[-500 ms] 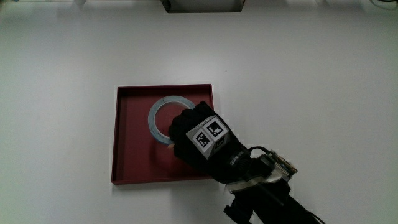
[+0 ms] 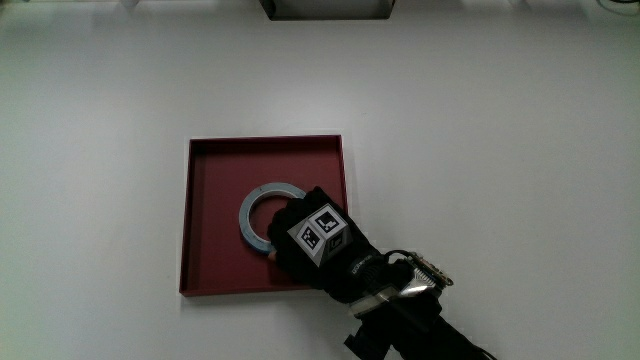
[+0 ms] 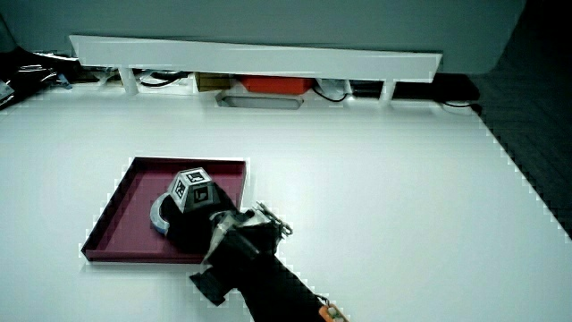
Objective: Place blue tape
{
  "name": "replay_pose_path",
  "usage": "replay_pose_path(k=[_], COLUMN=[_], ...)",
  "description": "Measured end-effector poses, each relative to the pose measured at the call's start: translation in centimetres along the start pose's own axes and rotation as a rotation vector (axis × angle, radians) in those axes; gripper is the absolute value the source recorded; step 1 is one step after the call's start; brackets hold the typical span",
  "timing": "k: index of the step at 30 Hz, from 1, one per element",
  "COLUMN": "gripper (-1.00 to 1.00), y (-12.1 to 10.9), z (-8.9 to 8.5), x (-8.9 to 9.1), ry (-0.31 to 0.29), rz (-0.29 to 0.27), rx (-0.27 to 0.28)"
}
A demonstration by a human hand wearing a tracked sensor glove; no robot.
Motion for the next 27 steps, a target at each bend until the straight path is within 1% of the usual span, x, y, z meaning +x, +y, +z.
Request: replay_pose_path(k=[4, 7, 11, 14, 15, 16, 18, 19, 20, 21, 22, 24, 27], gripper=[0.0, 0.0, -0.14, -0.25, -0.29, -0.32, -0.39, -0.43, -0.46, -0.5, -0.54, -0.61, -0.71], y=[-0.1, -0.2, -0.2, -0.3, -0.3, -0.3, -0.4, -0.5, -0.6, -0.6, -0.7, -0.9, -1.5], z=[-0.1, -0.3, -0.3, -0.3, -0.2, -0.2, -0.2, -0.2, -0.2, -0.2, -0.1, 0.3, 1.7], x=[0.1, 0.2, 0.3, 0.5, 0.6, 0.7, 0.7, 0.7, 0.8, 0.9, 1.0, 1.1, 1.6], ry=[0.008, 0.002, -0.003, 0.003, 0.015, 0.011, 0.015, 0.022, 0.027, 0.026, 0.048, 0.06, 0.152], rz=[0.001, 0.001, -0.002, -0.007, -0.008, -0.01, -0.007, -0.006, -0.005, -0.01, -0.009, -0.009, -0.005], rx=[0.003, 0.006, 0.005, -0.001, 0.003, -0.005, 0.005, -0.001, 0.008, -0.001, -0.002, 0.009, 0.013])
